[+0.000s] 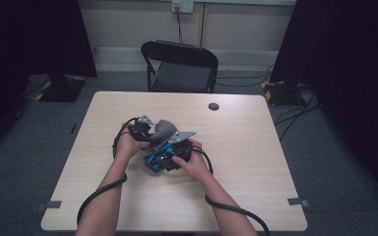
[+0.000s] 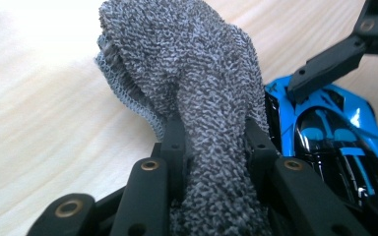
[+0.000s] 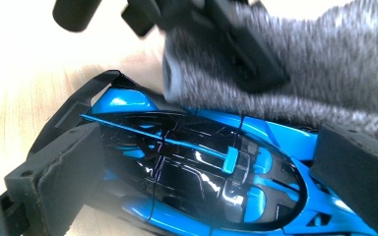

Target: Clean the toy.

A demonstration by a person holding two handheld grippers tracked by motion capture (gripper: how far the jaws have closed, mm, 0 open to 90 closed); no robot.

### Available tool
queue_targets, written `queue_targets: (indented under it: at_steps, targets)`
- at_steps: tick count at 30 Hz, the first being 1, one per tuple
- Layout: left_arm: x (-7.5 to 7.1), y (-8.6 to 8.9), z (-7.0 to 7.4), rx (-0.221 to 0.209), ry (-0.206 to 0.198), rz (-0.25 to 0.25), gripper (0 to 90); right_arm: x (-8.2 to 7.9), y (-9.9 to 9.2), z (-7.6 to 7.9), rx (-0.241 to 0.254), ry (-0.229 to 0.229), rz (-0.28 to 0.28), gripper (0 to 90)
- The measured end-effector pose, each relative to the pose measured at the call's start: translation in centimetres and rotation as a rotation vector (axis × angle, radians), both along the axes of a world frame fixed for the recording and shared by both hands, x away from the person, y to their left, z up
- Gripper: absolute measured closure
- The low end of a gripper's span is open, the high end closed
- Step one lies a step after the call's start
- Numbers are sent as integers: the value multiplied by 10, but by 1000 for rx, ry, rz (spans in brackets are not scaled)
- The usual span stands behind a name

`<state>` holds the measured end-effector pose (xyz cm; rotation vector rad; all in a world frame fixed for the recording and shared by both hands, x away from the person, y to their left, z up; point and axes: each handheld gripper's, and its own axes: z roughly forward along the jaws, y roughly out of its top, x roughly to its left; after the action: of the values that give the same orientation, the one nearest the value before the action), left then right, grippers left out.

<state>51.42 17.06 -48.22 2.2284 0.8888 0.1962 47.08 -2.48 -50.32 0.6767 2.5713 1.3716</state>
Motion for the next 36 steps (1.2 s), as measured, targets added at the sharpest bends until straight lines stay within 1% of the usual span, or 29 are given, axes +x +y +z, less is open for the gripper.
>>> queue_targets:
  at_steps: [1, 2, 5, 6, 8, 9, 12, 19, 22, 25, 33, 36]
  targets:
    - [0, 0, 0, 0, 0, 0, 697, 0, 0, 0, -1, -1, 1, 0]
    - [0, -4, -3, 16, 16, -22, 697, 0, 0, 0, -1, 0, 0, 0]
    - [1, -6, -3, 22, 8, -28, 698, 0, 0, 0, -1, -1, 0, 0]
    - [1, -6, -2, 33, 6, -39, 698, 0, 0, 0, 0, 0, 0, 0]
    - [0, -6, -2, 36, 1, -43, 699, 0, 0, 0, 0, 0, 0, 0]
    - [0, -6, -2, 44, 0, -53, 700, 0, 0, 0, 0, 0, -1, 0]
    - [-2, -5, -3, 31, -2, -52, 704, 0, 0, 0, 0, 1, -1, 0]
    - [-6, 2, -1, 35, 17, -56, 704, 0, 0, 0, 1, 1, -1, 0]
    - [-10, 8, -1, 30, 26, -57, 705, 0, 0, 0, 1, 1, -1, 0]
    - [-13, 13, 0, 38, 35, -63, 705, 0, 0, 0, 1, 1, -1, 0]
    - [-19, 22, 1, 42, 43, -56, 705, 0, 0, 0, 1, 1, -1, 0]
    - [-23, 26, 1, 36, 48, -54, 706, 0, 0, 0, 1, 2, -1, 0]
